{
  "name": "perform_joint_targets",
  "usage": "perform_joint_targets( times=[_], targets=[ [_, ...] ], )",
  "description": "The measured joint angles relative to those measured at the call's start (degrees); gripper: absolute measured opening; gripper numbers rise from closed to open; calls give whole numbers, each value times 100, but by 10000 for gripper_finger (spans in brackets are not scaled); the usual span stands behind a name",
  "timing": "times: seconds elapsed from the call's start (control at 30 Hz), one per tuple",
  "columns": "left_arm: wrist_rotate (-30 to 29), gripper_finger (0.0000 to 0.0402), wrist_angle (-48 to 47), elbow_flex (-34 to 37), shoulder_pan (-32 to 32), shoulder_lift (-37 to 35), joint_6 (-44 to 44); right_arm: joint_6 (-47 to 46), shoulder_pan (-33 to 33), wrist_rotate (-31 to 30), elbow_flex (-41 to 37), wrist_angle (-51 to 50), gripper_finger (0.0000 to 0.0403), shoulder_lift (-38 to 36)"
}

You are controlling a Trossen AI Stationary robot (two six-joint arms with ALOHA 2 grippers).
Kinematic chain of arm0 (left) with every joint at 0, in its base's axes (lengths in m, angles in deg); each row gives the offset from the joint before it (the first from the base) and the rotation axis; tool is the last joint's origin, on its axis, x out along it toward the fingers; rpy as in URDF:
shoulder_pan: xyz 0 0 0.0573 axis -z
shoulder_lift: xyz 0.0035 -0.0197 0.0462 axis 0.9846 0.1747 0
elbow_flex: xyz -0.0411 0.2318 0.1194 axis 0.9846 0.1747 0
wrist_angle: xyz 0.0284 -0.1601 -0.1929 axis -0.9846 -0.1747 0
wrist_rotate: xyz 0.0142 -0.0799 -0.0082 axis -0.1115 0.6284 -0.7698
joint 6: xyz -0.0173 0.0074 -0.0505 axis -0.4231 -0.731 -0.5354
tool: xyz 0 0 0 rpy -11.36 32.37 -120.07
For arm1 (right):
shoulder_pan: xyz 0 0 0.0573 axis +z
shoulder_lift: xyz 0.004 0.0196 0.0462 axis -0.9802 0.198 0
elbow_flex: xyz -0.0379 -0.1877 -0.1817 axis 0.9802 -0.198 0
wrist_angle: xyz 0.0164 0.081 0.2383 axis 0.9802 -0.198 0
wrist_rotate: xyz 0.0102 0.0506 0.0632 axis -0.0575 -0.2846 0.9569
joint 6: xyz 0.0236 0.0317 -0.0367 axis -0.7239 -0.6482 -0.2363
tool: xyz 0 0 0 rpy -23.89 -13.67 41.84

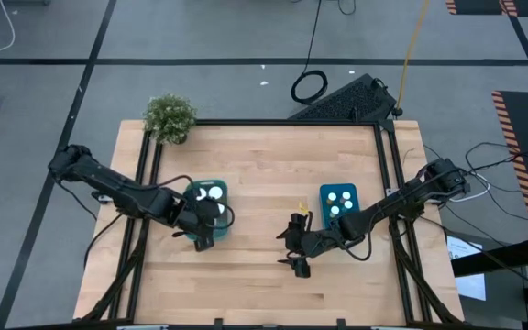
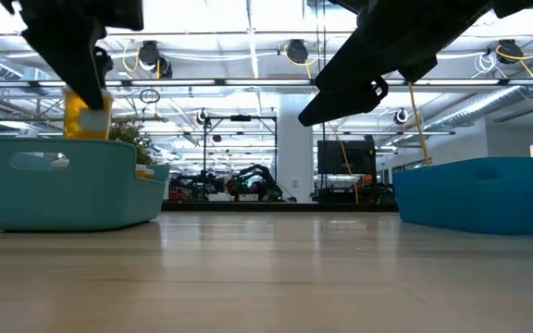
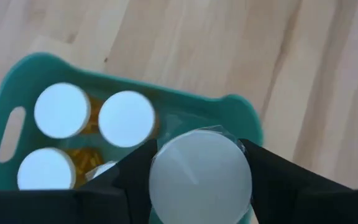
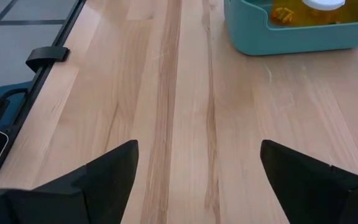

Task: Pick and place medicine bottles into bin by pill shape (circle, oval)
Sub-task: Put the big orange capsule bottle into the green bin

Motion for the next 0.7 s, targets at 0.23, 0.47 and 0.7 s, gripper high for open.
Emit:
perform_joint_targets(
  times=[0.23, 0.47, 0.7],
  targets=[
    [-51, 225, 445, 385, 0, 0, -244, 0, 0, 0, 0, 0, 334, 0],
    [-49, 212, 919, 781, 0, 0, -453, 0, 0, 0, 0, 0, 334, 0],
    [-36, 218, 1162, 1076, 0, 0, -667, 0, 0, 2, 0, 0, 334, 0]
  ],
)
